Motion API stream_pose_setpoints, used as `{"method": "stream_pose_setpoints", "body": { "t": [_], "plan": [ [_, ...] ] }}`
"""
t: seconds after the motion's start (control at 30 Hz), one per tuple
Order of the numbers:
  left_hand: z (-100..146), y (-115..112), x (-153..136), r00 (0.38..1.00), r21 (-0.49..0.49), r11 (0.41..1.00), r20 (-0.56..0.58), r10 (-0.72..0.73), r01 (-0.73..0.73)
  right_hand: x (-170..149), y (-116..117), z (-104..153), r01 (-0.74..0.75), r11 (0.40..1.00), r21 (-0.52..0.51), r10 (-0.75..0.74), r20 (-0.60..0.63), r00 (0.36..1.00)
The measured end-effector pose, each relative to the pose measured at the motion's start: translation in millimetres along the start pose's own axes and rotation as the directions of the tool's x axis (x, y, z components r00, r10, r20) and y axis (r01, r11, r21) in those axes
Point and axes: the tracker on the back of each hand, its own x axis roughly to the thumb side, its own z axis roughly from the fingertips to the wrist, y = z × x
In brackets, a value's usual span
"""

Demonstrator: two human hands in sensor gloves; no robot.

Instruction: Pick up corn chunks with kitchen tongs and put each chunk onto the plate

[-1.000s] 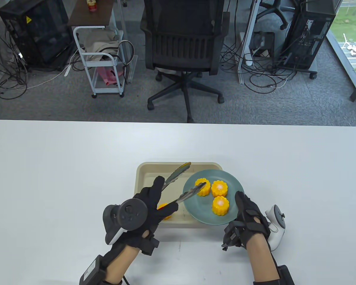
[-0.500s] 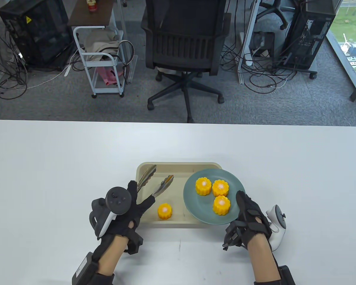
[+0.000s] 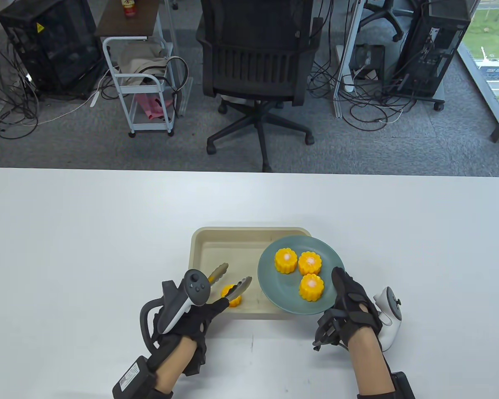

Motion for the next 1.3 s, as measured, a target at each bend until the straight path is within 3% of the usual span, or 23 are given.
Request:
{"method": "stream_pose_setpoints", "body": {
  "t": [0.27, 0.37, 0.83, 0.97, 1.1, 1.23, 1.3],
  "plan": [
    [-6.6, -10.8, 1.9, 0.998, -0.028, 0.998, -0.008, -0.060, 0.060, -0.5, -0.3, -0.5, -0.009, 1.000, -0.004, 0.009, 0.001, 1.000],
    [-8.1, -9.0, 2.0, 0.997, 0.018, 0.997, -0.006, -0.074, 0.074, -0.8, -0.4, -0.9, -0.010, 1.000, -0.004, 0.010, 0.000, 1.000],
    [-20.0, 5.3, -20.6, 0.996, 0.059, 0.994, 0.023, 0.089, -0.090, -1.4, -0.6, -1.7, -0.017, 1.000, -0.010, 0.017, -0.001, 1.000],
    [-11.4, 26.1, -27.5, 0.976, 0.095, 0.973, 0.078, 0.204, -0.211, -1.4, -1.3, -2.0, -0.018, 1.000, -0.019, 0.018, 0.000, 1.000],
    [5.9, 48.0, -29.0, 0.950, 0.199, 0.934, 0.155, 0.270, -0.298, -2.2, -1.5, -2.1, -0.024, 0.999, -0.028, 0.024, 0.000, 1.000],
    [26.4, 62.2, -20.1, 0.905, 0.316, 0.865, 0.306, 0.295, -0.389, -4.1, 0.2, -2.6, -0.032, 0.999, -0.026, 0.032, -0.007, 0.999],
    [35.0, 64.0, -11.6, 0.873, 0.327, 0.842, 0.390, 0.294, -0.429, -5.0, 0.9, -3.1, -0.037, 0.999, -0.025, 0.037, -0.011, 0.999]
  ]
}}
